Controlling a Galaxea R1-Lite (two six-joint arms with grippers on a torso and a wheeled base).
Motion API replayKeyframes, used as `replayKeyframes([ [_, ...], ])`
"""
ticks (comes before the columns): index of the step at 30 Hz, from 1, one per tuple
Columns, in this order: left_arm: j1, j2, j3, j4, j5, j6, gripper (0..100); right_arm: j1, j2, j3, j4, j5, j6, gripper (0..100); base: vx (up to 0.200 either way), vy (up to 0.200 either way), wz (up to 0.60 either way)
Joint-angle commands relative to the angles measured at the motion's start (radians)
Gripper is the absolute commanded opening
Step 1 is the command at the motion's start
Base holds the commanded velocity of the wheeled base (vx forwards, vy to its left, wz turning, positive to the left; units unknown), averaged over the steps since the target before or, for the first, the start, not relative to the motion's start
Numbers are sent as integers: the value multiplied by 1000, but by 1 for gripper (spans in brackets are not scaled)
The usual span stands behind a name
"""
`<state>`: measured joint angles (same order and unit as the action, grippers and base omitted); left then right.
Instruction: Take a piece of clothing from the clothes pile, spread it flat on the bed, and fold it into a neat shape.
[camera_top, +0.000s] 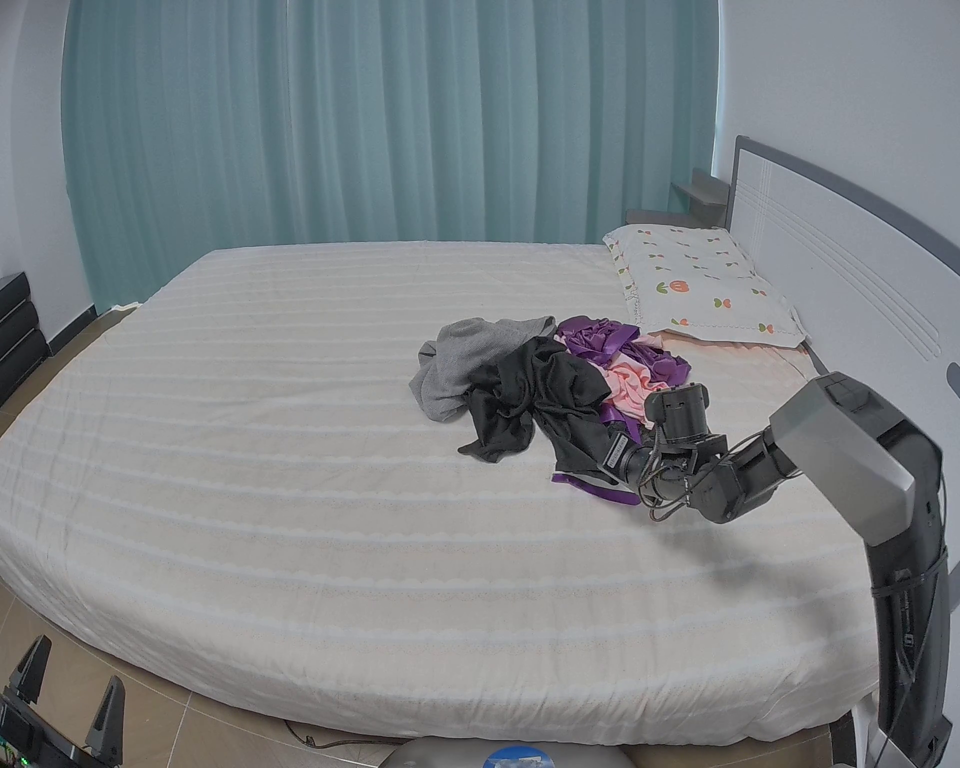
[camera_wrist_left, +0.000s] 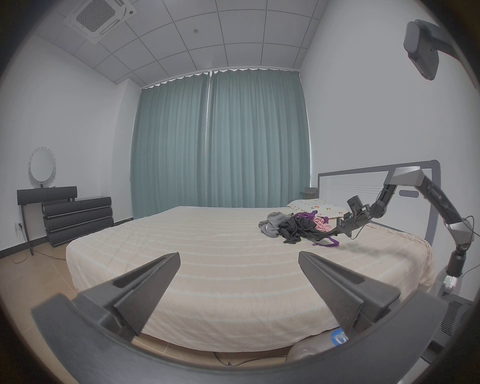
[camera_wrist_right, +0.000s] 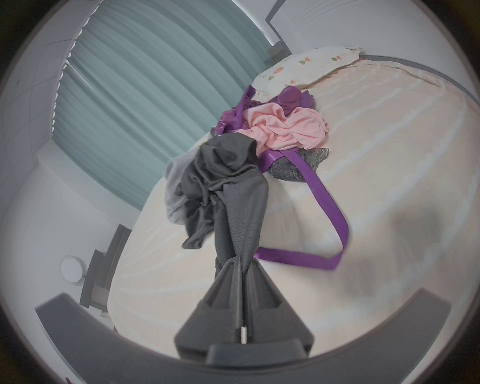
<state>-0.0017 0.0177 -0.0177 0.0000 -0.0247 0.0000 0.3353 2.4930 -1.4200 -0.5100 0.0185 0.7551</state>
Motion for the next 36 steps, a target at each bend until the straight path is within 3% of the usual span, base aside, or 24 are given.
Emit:
replayKeyframes([
  [1,0,-15,18,-2,0,0,100,57,-444,509,-285,38,12,0,0,0,0],
  [8,0,-16,18,-2,0,0,100,145,-721,704,-314,37,12,0,0,0,0],
  [14,0,-15,18,-2,0,3,100,191,-916,716,-305,40,4,0,0,0,0],
  [22,-8,10,18,-3,-11,8,100,197,-1013,607,-314,52,1,0,0,0,0],
  [30,-8,11,18,-6,-15,5,100,205,-1008,618,-317,61,7,0,0,0,0],
  [33,-8,45,-25,-26,-3,-34,100,206,-1008,618,-317,64,7,0,0,0,0],
  [34,-8,159,-173,-77,-8,-153,100,209,-1002,618,-315,63,4,0,0,0,0],
  [36,-8,159,-173,-77,-8,-153,100,209,-1002,618,-315,63,4,0,0,0,0],
])
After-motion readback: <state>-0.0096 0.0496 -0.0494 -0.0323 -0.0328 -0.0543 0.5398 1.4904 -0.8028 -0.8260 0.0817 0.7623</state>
